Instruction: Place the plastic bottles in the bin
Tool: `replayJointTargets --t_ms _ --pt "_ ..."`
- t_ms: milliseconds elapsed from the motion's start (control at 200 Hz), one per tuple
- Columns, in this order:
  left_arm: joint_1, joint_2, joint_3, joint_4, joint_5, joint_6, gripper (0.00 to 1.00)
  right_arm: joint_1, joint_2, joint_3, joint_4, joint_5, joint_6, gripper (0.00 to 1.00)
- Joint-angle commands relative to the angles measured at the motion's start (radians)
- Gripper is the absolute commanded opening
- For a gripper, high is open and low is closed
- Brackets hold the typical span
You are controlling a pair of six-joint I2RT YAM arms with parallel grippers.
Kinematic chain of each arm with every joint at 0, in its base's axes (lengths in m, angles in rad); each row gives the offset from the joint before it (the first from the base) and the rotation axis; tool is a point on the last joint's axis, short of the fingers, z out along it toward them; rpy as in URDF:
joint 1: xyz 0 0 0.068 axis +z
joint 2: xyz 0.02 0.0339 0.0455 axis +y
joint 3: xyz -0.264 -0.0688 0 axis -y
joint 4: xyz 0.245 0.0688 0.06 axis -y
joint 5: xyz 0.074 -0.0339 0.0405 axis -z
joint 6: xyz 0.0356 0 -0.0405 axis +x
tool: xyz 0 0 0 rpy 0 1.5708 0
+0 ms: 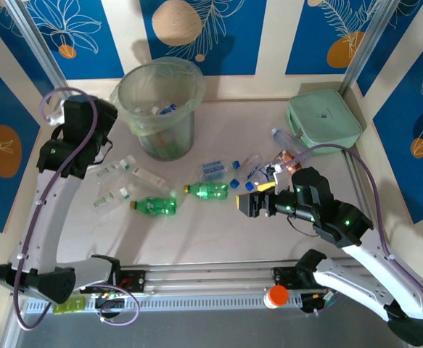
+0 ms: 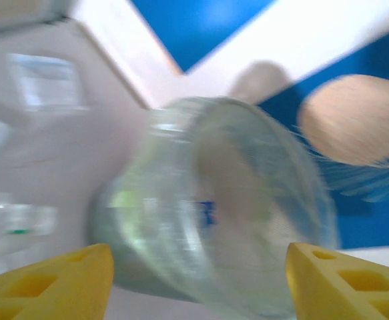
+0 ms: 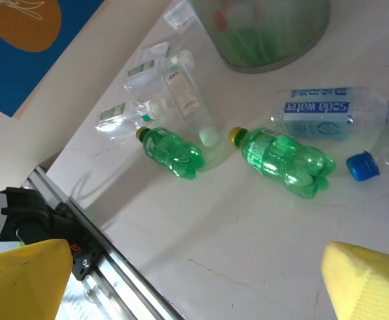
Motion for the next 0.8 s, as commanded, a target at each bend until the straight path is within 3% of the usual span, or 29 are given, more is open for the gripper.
replayJointTargets --t_ms 0,120,230,355,585,795 --pt "0.056 -0.037 -0.079 -0.162 -0.081 -0.082 0.76 0.006 -0.03 -0.02 -0.028 0.035 0.029 0.96" --pt "0.129 -0.053 -0.174 -0.113 0.038 -0.048 0.77 0.006 -0.028 -0.019 -0.059 0.038 0.016 0.96" --pt "0.133 -0.026 -0.203 -0.178 0.063 -0.05 0.78 0.005 -0.011 -0.017 -0.083 0.045 0.004 0.96" --pt "0.133 -0.037 -0.333 -0.18 0.181 -0.094 0.78 0.005 0.034 -0.015 -0.101 0.071 0.02 0.96" --pt "0.088 -0.114 -0.694 0.041 0.476 -0.254 0.77 0.004 0.156 -0.027 -0.043 0.059 0.085 0.95" --pt "-0.002 -0.202 -0.862 0.165 0.449 -0.399 0.83 0.006 0.242 -0.035 0.035 0.013 0.114 0.95"
